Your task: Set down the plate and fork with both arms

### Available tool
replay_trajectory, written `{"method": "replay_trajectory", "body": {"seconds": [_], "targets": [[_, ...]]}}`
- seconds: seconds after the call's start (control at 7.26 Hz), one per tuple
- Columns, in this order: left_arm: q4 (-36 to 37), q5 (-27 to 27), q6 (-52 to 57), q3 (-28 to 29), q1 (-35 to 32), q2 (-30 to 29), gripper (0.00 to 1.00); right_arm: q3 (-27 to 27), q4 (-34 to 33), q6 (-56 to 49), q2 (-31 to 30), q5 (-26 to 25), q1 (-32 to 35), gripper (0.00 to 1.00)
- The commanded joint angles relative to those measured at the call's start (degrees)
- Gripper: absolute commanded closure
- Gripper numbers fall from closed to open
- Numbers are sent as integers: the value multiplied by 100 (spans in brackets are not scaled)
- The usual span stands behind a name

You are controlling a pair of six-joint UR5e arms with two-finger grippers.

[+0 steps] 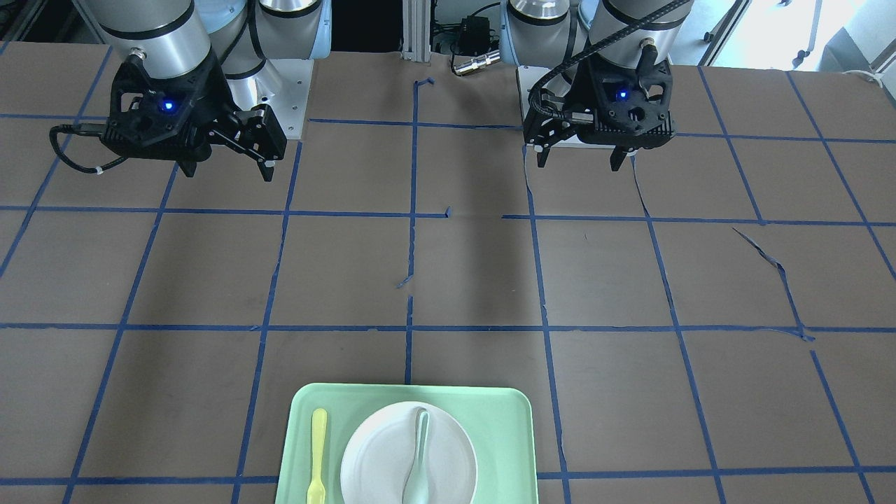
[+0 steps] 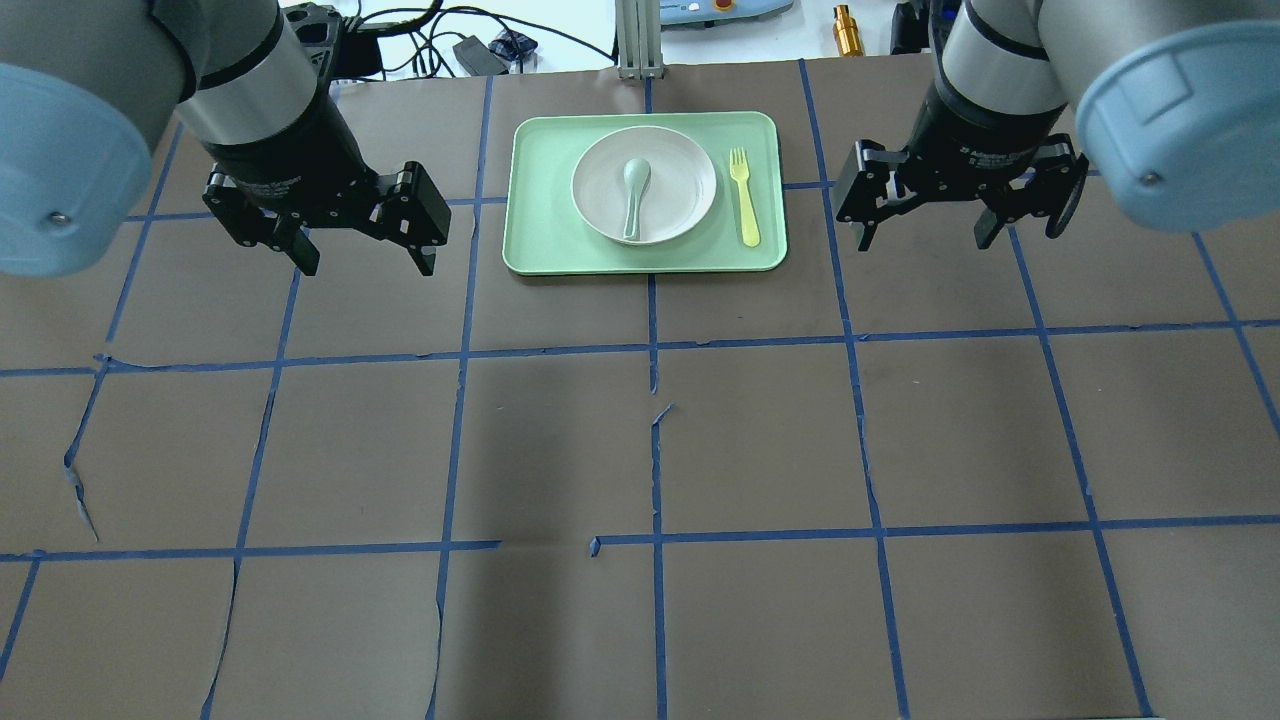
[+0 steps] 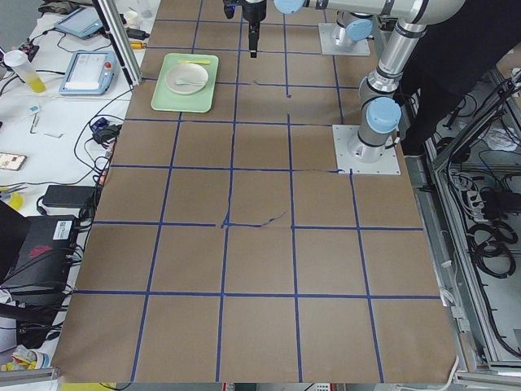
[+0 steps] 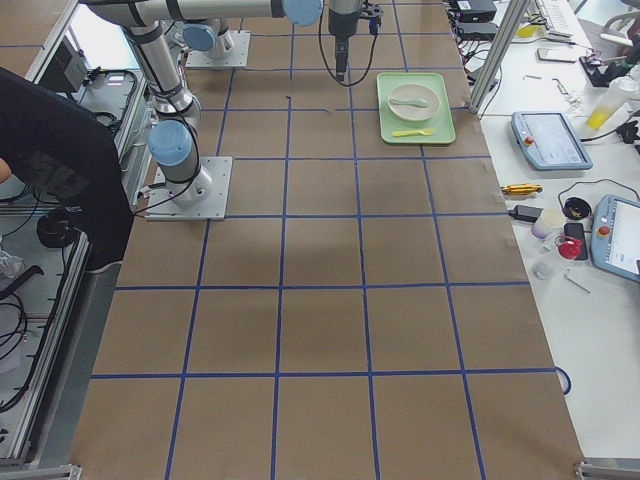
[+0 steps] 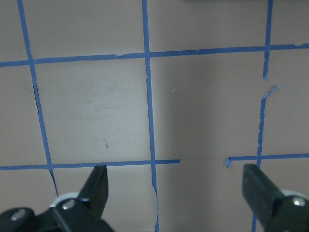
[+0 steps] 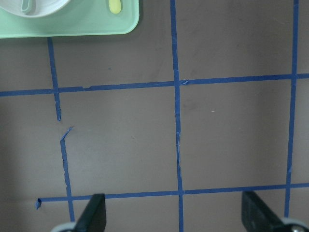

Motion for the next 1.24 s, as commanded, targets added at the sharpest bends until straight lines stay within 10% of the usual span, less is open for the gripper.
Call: {"method": "replay_trajectory", "body": {"seconds": [0.0,1.1], "targets": [[-2,-4,-14,2,0,-16,0,-85,185,-2,32,45,20,0],[-11,32,3,-15,0,-7,0,47,-360,-20,5,-131,38,0]]}}
